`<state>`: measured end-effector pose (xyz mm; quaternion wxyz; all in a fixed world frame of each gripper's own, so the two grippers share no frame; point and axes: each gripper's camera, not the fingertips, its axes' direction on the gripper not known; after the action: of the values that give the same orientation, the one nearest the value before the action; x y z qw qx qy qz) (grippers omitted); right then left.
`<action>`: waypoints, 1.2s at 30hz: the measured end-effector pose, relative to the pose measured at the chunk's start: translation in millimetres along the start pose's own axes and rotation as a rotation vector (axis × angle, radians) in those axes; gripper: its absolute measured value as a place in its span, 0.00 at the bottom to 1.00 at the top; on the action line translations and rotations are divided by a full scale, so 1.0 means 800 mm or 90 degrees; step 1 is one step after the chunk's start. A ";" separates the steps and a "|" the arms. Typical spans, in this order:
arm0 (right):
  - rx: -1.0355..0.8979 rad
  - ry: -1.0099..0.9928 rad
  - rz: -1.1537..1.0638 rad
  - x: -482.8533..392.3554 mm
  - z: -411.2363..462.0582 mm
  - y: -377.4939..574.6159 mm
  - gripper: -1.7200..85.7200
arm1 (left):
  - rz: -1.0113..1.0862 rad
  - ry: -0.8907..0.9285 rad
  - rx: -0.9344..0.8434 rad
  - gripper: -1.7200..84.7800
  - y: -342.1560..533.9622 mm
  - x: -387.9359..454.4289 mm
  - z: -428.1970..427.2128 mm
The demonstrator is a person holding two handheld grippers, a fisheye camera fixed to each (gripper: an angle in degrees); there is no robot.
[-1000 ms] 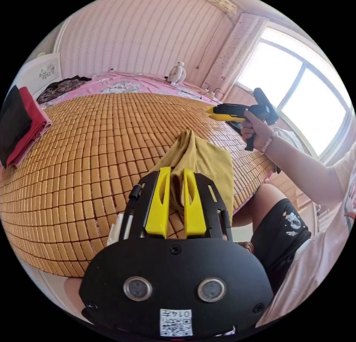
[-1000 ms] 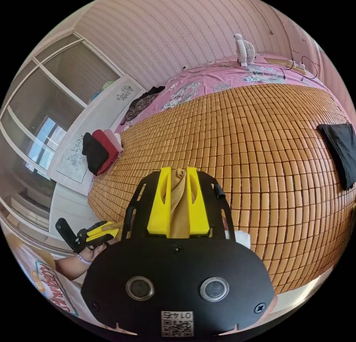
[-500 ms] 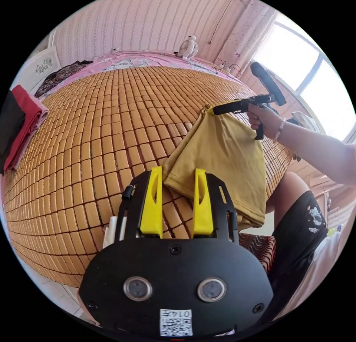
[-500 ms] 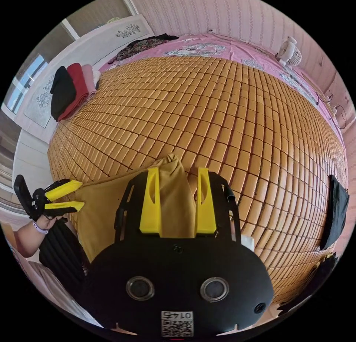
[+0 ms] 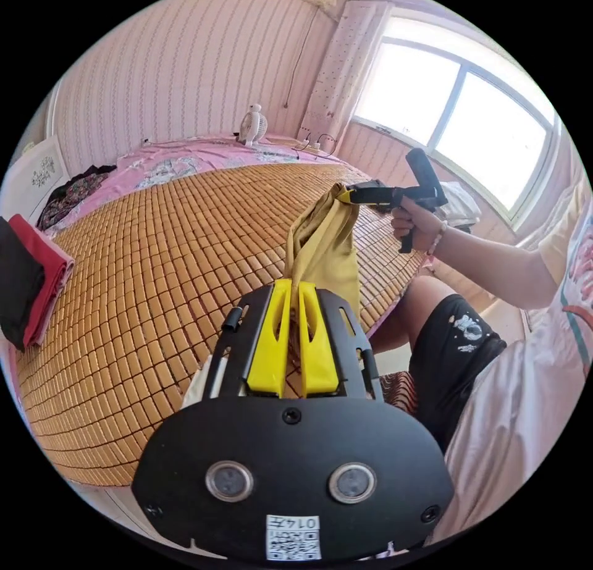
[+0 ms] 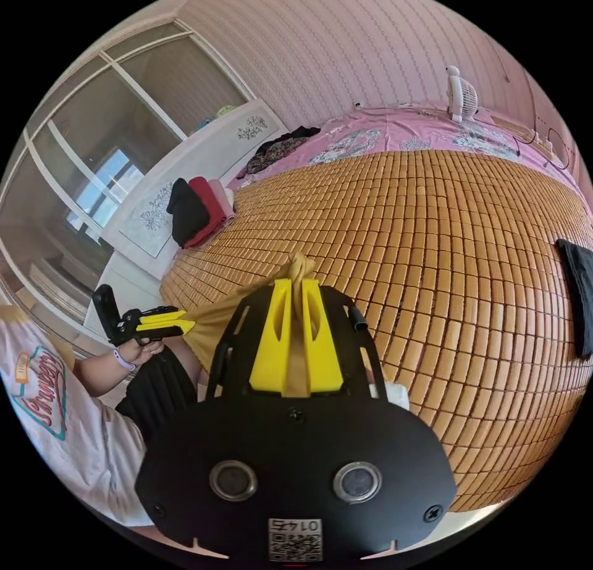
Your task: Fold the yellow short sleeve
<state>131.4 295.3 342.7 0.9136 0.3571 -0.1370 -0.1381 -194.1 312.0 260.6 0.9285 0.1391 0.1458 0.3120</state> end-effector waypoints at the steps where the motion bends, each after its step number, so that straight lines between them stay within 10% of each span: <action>1: 0.037 -0.023 0.005 -0.001 -0.028 0.018 0.03 | 0.017 0.007 0.008 0.01 -0.003 0.009 -0.010; 12: 0.231 0.119 0.025 0.002 -0.235 0.101 0.03 | 0.243 0.136 0.111 0.01 -0.167 0.136 -0.008; 22: 0.138 0.431 0.176 0.174 -0.405 -0.101 0.13 | 0.040 0.192 0.040 0.06 -0.445 0.153 0.212; 36: 0.096 0.369 0.209 0.023 -0.188 0.214 0.12 | -0.139 0.001 -0.081 0.01 -0.040 -0.060 -0.021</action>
<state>227.6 502.4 357.1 0.8956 0.4211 0.0630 0.1289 -219.3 260.4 243.1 0.9637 0.0631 0.1412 0.2178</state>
